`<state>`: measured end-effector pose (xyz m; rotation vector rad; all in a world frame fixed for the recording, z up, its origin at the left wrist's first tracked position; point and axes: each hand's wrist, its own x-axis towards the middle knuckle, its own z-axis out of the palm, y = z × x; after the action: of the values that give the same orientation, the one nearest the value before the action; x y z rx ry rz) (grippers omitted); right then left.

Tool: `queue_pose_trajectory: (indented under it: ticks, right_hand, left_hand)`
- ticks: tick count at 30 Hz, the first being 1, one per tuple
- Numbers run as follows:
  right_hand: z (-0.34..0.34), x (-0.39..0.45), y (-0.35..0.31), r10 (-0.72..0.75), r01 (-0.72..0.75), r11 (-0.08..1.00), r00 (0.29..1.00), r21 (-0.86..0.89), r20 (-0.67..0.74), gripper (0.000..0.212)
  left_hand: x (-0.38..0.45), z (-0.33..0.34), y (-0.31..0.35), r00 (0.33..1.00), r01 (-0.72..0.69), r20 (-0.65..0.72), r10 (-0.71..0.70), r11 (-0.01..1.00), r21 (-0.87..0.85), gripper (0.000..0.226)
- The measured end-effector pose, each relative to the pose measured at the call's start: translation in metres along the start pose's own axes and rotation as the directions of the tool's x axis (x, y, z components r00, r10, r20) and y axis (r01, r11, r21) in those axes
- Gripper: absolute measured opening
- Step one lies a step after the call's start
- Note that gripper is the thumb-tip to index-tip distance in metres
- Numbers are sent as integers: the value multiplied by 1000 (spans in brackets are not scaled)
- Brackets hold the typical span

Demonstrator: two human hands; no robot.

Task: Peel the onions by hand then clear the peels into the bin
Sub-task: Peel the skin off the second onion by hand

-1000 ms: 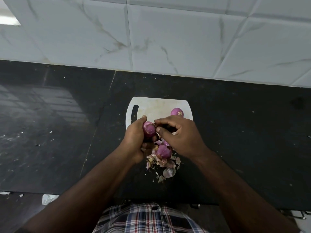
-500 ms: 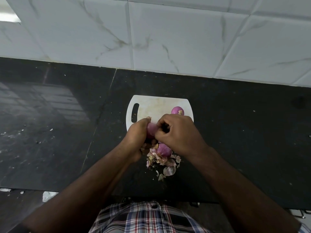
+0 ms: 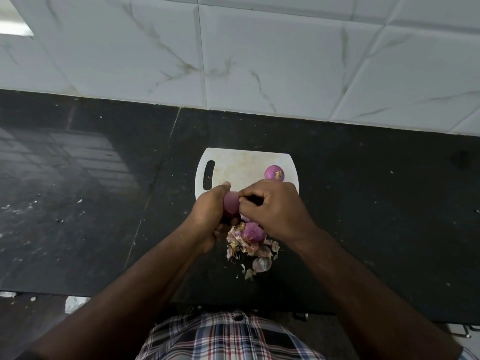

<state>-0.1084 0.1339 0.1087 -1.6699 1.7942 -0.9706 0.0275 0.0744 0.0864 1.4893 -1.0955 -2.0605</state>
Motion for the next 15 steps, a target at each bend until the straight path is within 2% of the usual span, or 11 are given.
queue_pose_trajectory:
  ticks: [4,9,12,15]
  right_hand:
    - [7,-4,-6,62,-61,998,995,27,-73,34]
    - [14,-3,-7,154,-151,988,975,35,-157,6]
    - [13,1,-2,204,-195,978,966,69,-159,10]
    - [9,3,7,325,-288,919,940,268,-104,14]
  left_hand:
    - [-6,7,1,998,-51,-39,51,999,-5,58]
    - [-7,11,0,993,-86,-82,81,994,-59,53]
    - [-7,10,0,993,-94,-82,89,993,-64,52]
    - [-4,6,-3,997,-60,-46,57,996,-65,55]
